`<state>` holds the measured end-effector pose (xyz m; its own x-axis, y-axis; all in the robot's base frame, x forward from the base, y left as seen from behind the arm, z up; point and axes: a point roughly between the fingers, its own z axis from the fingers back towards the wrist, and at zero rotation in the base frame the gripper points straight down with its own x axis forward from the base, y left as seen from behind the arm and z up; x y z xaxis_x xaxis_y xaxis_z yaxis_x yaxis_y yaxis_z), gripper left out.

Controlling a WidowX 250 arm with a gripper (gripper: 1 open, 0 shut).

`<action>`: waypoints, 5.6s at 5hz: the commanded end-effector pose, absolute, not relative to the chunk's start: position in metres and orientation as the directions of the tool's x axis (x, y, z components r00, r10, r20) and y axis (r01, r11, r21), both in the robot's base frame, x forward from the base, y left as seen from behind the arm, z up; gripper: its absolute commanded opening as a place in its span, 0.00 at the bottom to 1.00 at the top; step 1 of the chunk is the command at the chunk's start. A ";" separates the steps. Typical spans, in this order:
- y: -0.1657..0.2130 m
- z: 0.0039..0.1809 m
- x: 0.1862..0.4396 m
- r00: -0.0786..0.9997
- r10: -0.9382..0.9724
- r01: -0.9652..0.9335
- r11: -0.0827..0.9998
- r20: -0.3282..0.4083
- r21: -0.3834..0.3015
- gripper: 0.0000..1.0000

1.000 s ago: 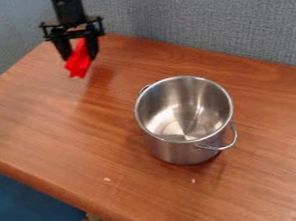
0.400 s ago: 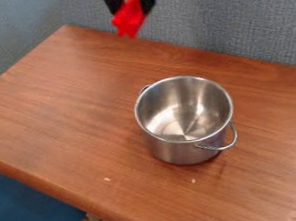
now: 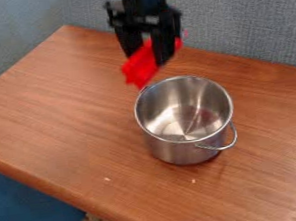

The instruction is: Put the red object in the metal pot

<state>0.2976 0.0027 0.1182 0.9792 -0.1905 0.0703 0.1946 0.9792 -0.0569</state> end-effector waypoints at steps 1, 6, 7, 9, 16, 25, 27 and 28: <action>0.024 0.161 0.291 0.949 -0.276 0.284 0.958 0.152 -0.031 0.00; -0.043 0.119 0.294 0.796 -0.581 0.587 0.809 0.168 0.016 0.00; -0.045 0.121 0.296 0.825 -0.546 0.552 0.834 0.146 -0.008 0.00; -0.031 0.135 0.298 0.874 -0.474 0.481 0.875 0.102 -0.057 0.00; -0.060 0.110 0.301 0.934 -0.356 0.347 0.924 -0.034 -0.163 1.00; -0.121 0.093 0.293 0.960 -0.165 0.163 0.986 -0.226 -0.029 1.00; -0.120 0.093 0.302 0.913 -0.334 0.347 0.938 -0.236 0.012 1.00; -0.134 0.103 0.294 0.908 -0.342 0.360 0.932 -0.244 0.035 1.00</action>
